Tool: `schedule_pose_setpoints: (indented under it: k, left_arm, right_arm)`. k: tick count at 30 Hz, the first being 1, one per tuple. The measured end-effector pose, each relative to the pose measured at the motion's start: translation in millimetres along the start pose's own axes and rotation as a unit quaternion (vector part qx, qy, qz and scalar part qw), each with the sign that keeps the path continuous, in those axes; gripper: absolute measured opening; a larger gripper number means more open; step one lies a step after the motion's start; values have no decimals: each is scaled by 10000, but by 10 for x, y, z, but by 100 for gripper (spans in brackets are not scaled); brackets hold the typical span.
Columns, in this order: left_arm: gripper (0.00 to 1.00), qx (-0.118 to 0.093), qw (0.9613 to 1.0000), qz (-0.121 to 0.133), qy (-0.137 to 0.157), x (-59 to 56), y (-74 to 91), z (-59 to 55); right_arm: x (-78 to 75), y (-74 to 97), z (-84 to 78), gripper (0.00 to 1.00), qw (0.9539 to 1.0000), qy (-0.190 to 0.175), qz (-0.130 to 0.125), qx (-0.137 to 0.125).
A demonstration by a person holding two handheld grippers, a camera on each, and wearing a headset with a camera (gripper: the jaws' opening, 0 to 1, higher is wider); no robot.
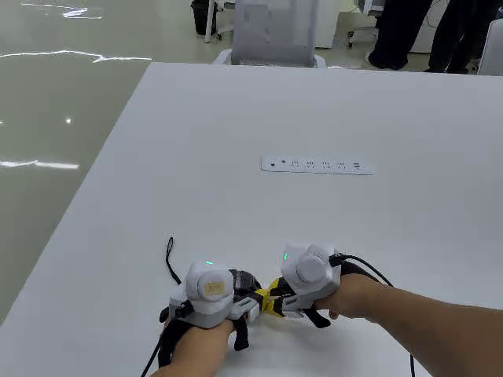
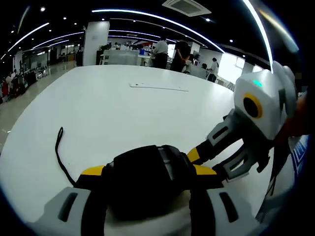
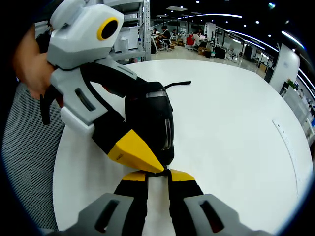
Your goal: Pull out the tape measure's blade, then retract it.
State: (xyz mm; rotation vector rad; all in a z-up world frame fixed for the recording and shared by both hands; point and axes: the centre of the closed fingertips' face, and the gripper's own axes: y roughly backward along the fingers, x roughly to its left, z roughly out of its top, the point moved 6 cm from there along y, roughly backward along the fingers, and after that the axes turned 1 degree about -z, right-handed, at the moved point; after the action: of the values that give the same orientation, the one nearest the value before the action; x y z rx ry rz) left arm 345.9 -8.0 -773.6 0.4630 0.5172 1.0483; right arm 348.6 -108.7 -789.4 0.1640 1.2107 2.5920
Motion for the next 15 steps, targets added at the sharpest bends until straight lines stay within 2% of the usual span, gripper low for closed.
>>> schedule_pose_setpoints:
  k: [4,6,9,12,15]
  left_arm:
    - [65,125,9997,-140,-178,6,6,-6]
    - [65,150,9995,-179,-218,9,14,-10]
    - [63,185,9988,-261,-381,19,45,-9]
    - [63,200,9980,-333,-497,35,71,-5]
    - [71,126,9979,-400,-484,89,128,38]
  right_arm:
    - [12,19,-11,17,9999,-43,-151,24]
    - [25,29,-11,22,9998,-43,-162,55]
    - [68,55,-43,37,9998,-88,-137,151]
    - [76,105,-86,40,9996,-116,-193,143]
    - [51,178,-106,46,9989,-292,-374,51]
